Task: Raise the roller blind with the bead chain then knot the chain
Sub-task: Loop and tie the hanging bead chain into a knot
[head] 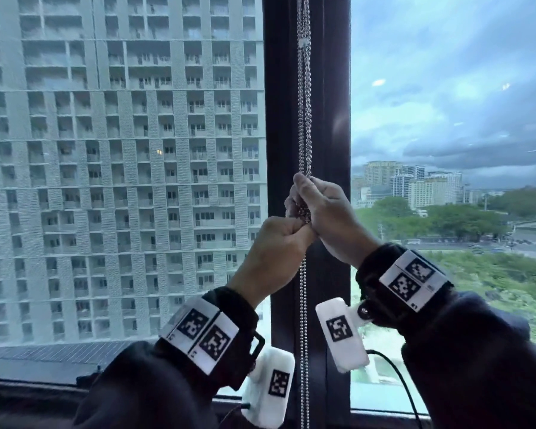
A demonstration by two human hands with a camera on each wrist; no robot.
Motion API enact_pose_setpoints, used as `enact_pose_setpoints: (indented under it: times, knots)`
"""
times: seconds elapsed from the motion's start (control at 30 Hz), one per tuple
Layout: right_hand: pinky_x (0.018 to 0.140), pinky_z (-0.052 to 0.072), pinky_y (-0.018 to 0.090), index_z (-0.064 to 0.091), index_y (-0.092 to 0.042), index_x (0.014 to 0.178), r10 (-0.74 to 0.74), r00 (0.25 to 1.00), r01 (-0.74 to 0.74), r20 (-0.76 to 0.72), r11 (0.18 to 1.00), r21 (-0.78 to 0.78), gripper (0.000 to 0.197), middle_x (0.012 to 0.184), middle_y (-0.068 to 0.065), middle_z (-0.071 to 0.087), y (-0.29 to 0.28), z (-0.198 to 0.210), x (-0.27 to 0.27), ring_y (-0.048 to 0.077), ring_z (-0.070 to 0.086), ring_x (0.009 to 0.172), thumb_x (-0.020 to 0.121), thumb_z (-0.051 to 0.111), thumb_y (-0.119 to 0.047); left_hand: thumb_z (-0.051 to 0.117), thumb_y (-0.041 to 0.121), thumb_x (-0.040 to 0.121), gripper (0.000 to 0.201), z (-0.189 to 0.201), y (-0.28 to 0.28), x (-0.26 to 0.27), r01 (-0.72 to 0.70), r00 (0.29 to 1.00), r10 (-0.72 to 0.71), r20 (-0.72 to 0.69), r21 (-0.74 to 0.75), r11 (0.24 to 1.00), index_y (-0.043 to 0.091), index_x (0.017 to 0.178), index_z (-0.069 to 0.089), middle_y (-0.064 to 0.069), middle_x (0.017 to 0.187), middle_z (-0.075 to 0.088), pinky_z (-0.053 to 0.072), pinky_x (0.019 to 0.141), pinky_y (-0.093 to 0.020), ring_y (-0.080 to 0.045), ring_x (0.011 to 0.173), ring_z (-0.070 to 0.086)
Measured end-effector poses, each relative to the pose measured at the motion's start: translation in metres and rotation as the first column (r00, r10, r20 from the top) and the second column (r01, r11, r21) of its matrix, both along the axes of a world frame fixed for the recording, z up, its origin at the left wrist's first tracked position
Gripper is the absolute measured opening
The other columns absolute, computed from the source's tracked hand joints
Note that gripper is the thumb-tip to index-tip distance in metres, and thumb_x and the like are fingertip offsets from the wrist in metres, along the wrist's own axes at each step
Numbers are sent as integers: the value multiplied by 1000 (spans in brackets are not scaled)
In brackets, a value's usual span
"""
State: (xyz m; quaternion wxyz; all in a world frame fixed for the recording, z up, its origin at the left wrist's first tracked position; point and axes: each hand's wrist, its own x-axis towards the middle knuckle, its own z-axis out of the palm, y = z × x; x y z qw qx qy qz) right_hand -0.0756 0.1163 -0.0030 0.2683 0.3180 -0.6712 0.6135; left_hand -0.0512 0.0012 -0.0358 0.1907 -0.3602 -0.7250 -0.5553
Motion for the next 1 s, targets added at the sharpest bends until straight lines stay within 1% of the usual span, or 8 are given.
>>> enact_pose_setpoints:
  times: [0.1, 0.17, 0.3, 0.43, 0.53, 0.67, 0.87, 1.0]
  knots:
    - [54, 40, 26, 57, -14, 70, -90, 996, 92, -19, 985, 149, 38, 63, -1, 60, 6, -2, 0, 13, 49, 57, 105, 46, -25, 58, 16, 95, 50, -6, -5, -2, -15, 1000, 15, -7, -19, 1000, -11, 58, 36, -10, 54, 33, 17, 48, -42, -19, 46, 24]
    - [55, 46, 29, 60, -12, 70, -142, 989, 148, -46, 962, 229, 34, 64, 1, 64, 4, 11, 8, 15, 56, 57, 101, 54, -24, 56, 21, 98, 50, -7, -5, -2, -6, 1000, 6, -20, -28, 1000, -3, 58, 39, -8, 52, 30, 17, 46, -38, -17, 43, 24]
    - [41, 43, 25, 53, -9, 57, -165, 985, 171, -49, 975, 143, 49, 55, 15, 55, -5, 23, 13, 21, 49, 39, 99, 60, -33, 50, 31, 101, 52, -17, 5, -2, -14, 998, 12, -54, -27, 1000, 17, 55, 31, 8, 45, 24, 15, 41, -24, -9, 40, 17]
    - [37, 32, 22, 48, -10, 48, -243, 968, 247, -69, 967, 61, 59, 41, 8, 47, -1, 2, -1, 19, 40, 32, 103, 54, -29, 47, 34, 102, 55, -26, 7, -10, -65, 994, 60, -94, -55, 996, 20, 53, 26, 13, 43, 21, 15, 42, -23, -7, 40, 16]
    - [38, 36, 23, 50, -11, 48, -265, 963, 269, -48, 955, 122, 58, 42, 8, 50, 0, 4, -1, 21, 44, 33, 103, 51, -30, 45, 37, 102, 56, -27, 5, -13, -92, 989, 83, -120, -73, 993, 21, 52, 25, 12, 42, 21, 16, 43, -25, -8, 41, 17]
    - [43, 48, 32, 52, -9, 58, -311, 950, 312, -28, 940, 142, 46, 48, 5, 57, -4, 17, 0, 19, 51, 38, 99, 58, -28, 43, 43, 101, 56, -31, 1, -14, -85, 989, 73, -131, -89, 992, 21, 52, 24, 12, 42, 22, 18, 45, -30, -8, 42, 18]
    - [39, 35, 44, 38, -12, 59, -480, 866, 484, -136, 875, -5, 48, 52, 13, 42, -12, -6, -17, 22, 37, 44, 93, 51, -43, 41, 41, 102, 56, -35, 2, -20, -112, 984, 92, -154, -127, 986, 19, 53, 28, 10, 40, 24, 19, 44, -26, -10, 41, 21]
    - [38, 35, 33, 45, 0, 63, -441, 890, 441, -117, 897, -26, 48, 51, 11, 48, -9, -8, -13, 21, 42, 39, 98, 54, -31, 40, 41, 102, 52, -40, 0, -23, -62, 989, 39, -144, -159, 985, 20, 57, 30, 11, 44, 26, 22, 46, -27, -9, 41, 23]
